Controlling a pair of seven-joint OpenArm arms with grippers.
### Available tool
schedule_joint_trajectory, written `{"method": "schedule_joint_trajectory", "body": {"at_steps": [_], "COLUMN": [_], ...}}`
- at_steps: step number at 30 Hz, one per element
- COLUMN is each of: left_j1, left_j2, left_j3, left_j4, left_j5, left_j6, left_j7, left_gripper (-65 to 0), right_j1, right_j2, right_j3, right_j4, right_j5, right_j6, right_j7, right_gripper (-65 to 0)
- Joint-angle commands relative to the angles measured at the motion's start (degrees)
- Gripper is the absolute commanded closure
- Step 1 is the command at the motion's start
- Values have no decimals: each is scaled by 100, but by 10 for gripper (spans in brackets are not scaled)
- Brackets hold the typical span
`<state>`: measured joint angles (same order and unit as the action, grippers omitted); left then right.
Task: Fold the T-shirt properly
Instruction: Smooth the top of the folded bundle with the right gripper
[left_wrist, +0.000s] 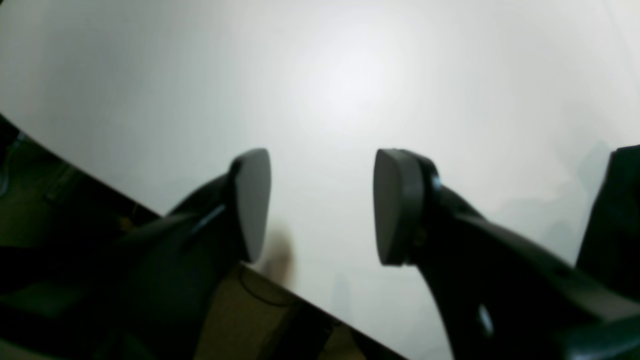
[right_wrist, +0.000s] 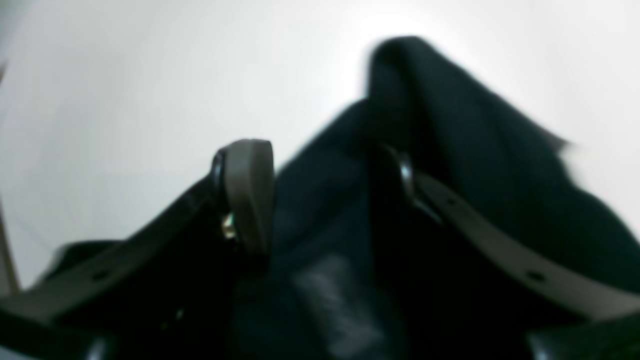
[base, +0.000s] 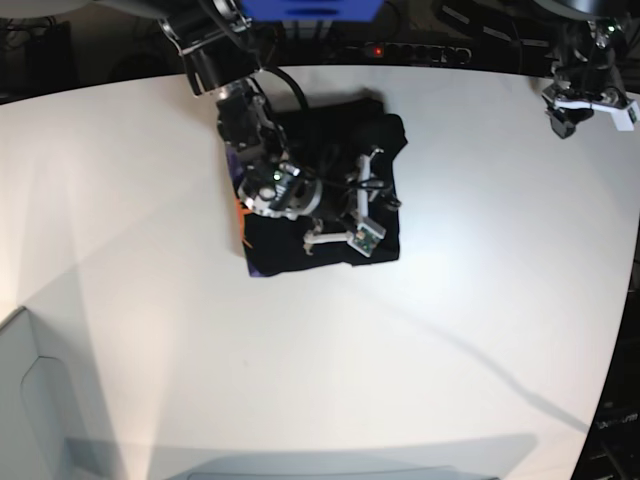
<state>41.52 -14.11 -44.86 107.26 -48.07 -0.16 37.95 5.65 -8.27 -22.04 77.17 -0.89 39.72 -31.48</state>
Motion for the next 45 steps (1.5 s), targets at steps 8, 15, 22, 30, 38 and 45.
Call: {"method": "schedule_joint_trajectory", "body": {"at_steps": [8, 15, 22, 30, 38, 45], "left_j1": [-103, -376, -851, -1818, -2178, -2319], "left_j2": [-62, 211, 299, 360, 738, 694], "left_j3": [-28, 280, 1642, 3559, 3770, 4007], "left_j4": [144, 777, 821, 223, -559, -981], "left_j5": [-50, -59, -59, -41, 12, 3], "left_j6": [-14, -14, -14, 47, 47, 47], "left_j7": [-81, -81, -81, -90, -81, -81], "left_gripper": [-325, -336, -482, -491, -491, -490], "right_j1": [-253, -701, -1114, -1589, -1888, -1906], "right_j2": [-73, -12, 313, 788, 911, 911], "right_j3": [-297, 389, 1215, 1980, 2560, 2789], "right_j4": [428, 1923, 3136, 3479, 3488, 3505], "right_j5": [128, 128, 128, 128, 128, 128], "right_j6": [28, 28, 28, 28, 28, 28], "right_j7": [146, 120, 85, 85, 120, 85], "right_gripper": [-318, -319, -319, -319, -319, -319]}}
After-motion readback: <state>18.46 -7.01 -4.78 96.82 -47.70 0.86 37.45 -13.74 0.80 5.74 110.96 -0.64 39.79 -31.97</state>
